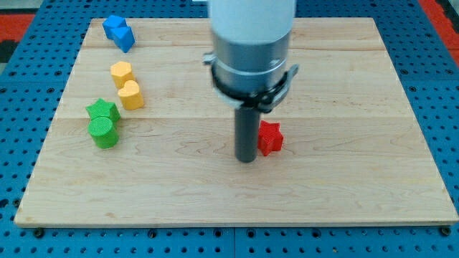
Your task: Move the yellow heart diagonally below the red circle
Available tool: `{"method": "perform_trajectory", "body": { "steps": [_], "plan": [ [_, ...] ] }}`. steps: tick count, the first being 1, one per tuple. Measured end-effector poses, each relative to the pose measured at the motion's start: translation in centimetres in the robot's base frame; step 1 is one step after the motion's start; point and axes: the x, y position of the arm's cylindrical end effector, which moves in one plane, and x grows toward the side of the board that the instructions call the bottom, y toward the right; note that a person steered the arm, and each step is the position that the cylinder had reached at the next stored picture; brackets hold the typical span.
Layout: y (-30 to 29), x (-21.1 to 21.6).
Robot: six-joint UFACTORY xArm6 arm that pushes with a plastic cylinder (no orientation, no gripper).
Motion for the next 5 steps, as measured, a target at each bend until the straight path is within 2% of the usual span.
{"method": "perform_trajectory", "body": {
  "steps": [1, 2, 3, 4, 5],
  "plan": [
    [4.8, 1.0],
    [2.3, 1.4],
    [-4.3, 1.0],
    [-5.1, -3.2],
    [-8.3, -4.4]
  ]
}}
